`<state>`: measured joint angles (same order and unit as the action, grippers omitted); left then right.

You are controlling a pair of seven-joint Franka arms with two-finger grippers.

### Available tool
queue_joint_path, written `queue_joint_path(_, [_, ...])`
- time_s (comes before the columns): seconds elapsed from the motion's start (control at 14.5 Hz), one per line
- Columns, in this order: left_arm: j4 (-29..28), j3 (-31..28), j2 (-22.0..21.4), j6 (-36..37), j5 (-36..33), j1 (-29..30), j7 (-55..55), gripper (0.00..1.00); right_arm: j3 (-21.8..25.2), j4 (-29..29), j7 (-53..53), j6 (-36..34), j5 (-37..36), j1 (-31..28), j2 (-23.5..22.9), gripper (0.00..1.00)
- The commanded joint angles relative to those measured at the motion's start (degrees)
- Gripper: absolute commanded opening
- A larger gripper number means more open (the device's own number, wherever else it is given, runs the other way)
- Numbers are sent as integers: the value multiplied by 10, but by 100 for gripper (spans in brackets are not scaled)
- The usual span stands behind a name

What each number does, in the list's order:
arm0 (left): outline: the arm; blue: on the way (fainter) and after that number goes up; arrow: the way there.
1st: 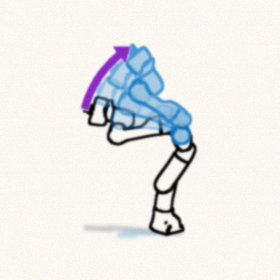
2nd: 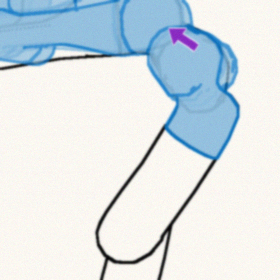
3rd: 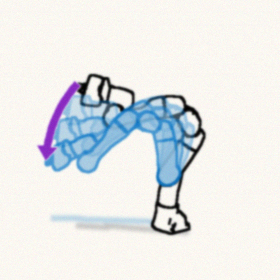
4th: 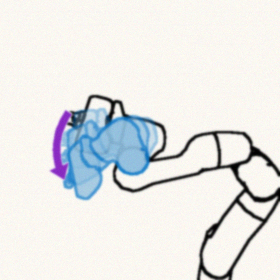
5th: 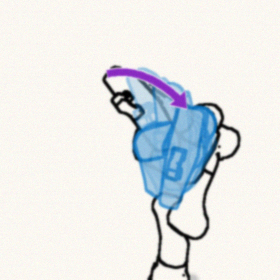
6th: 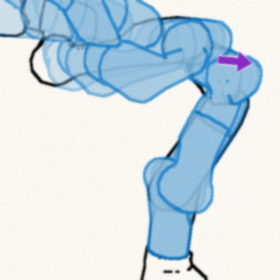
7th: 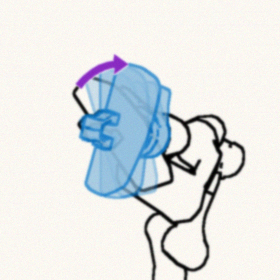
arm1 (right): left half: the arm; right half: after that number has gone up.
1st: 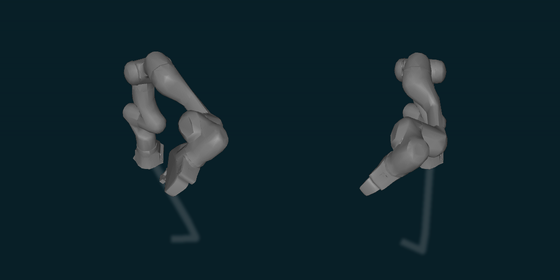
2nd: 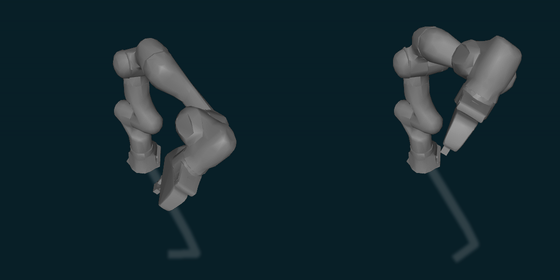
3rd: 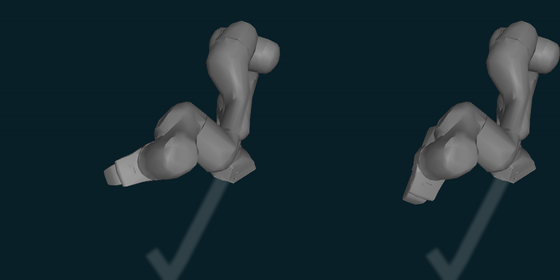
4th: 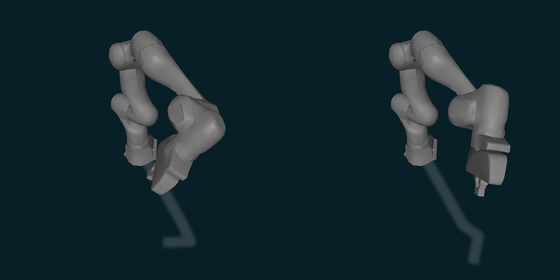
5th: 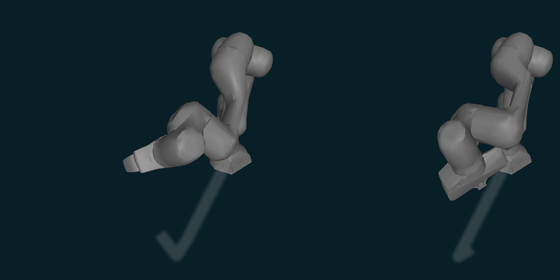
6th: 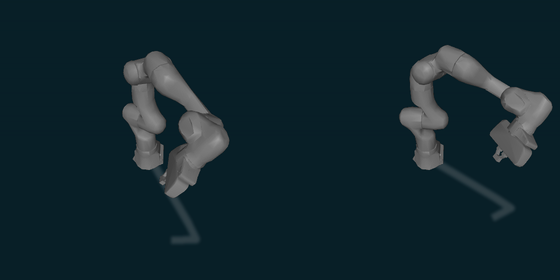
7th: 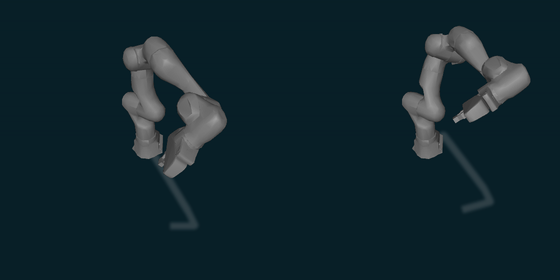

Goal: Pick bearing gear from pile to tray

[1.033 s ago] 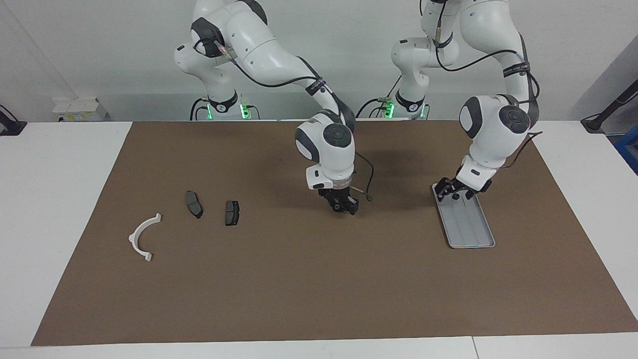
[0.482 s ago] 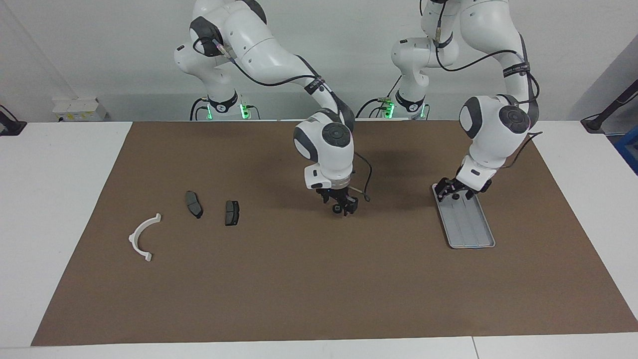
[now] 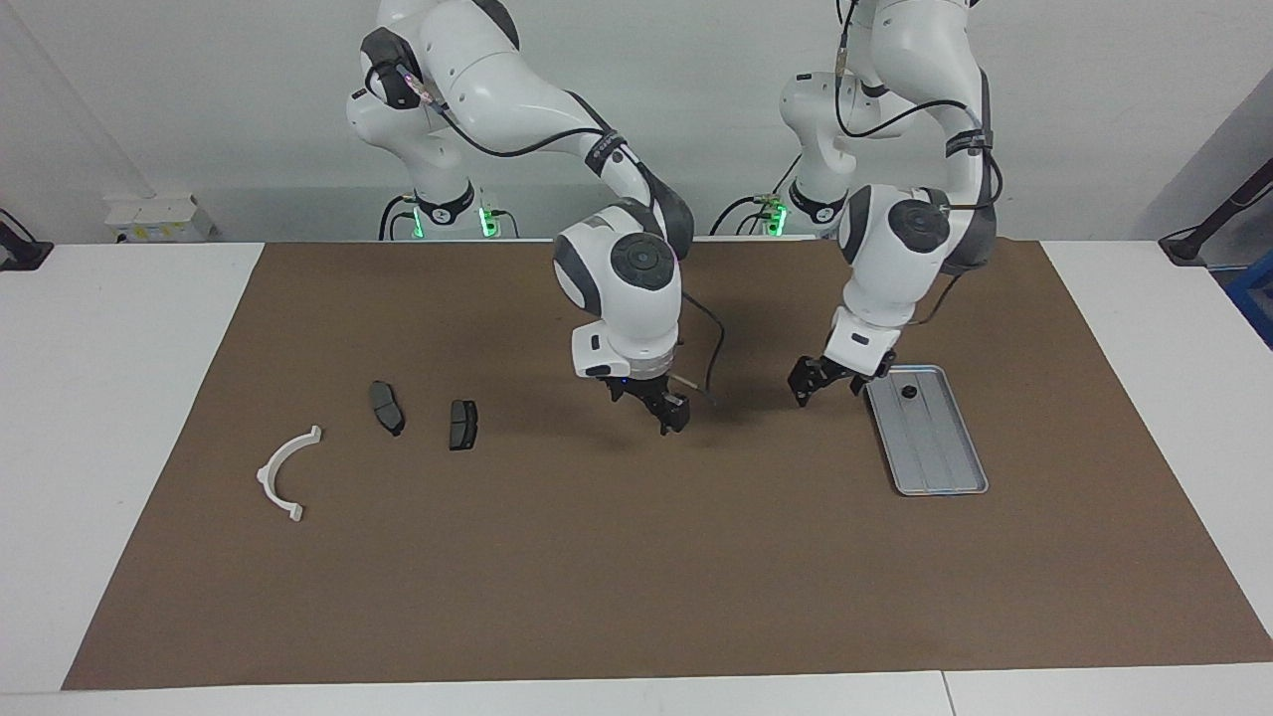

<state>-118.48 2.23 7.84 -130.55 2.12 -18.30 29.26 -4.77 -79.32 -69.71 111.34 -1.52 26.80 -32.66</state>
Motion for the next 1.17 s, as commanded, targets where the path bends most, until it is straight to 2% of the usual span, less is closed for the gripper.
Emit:
queue_joint_path(0.0, [2, -12, 21, -11, 0, -58, 85, 100, -8, 0, 61, -18, 2, -29, 23, 100])
queue_joint_path(0.07, [9, -12, 37, -22, -2, -85, 133, 100, -9, 0, 79, -24, 2, -42, 26, 100])
queue_joint_path(0.21, [54, -13, 101, -38, -16, -142, 228, 100, -9, 0, 130, -31, 3, -61, 33, 100])
queue_joint_path(0.41, [132, -13, 155, -39, -22, -164, 278, 99, -9, -3, 205, -48, 5, -89, 42, 100])
queue_joint_path(0.55, [140, -13, 165, -43, -21, -175, 279, 99, -9, -4, 258, -62, 6, -106, 48, 100])
queue_joint_path(0.69, [135, -13, 167, -45, -23, -176, 283, 93, -9, -7, 312, -67, 6, -126, 51, 100])
queue_joint_path(0.83, [134, -13, 168, -45, -23, -176, 284, 91, -8, -11, 360, -71, 6, -146, 59, 100])
queue_joint_path(0.96, [129, -13, 168, -48, -23, -176, 285, 83, -8, -42, 434, -69, 6, -173, 95, 100])
queue_joint_path(1.1, [124, -13, 168, -52, -23, -177, 287, 81, -7, -76, 528, -62, 6, -198, 128, 100])
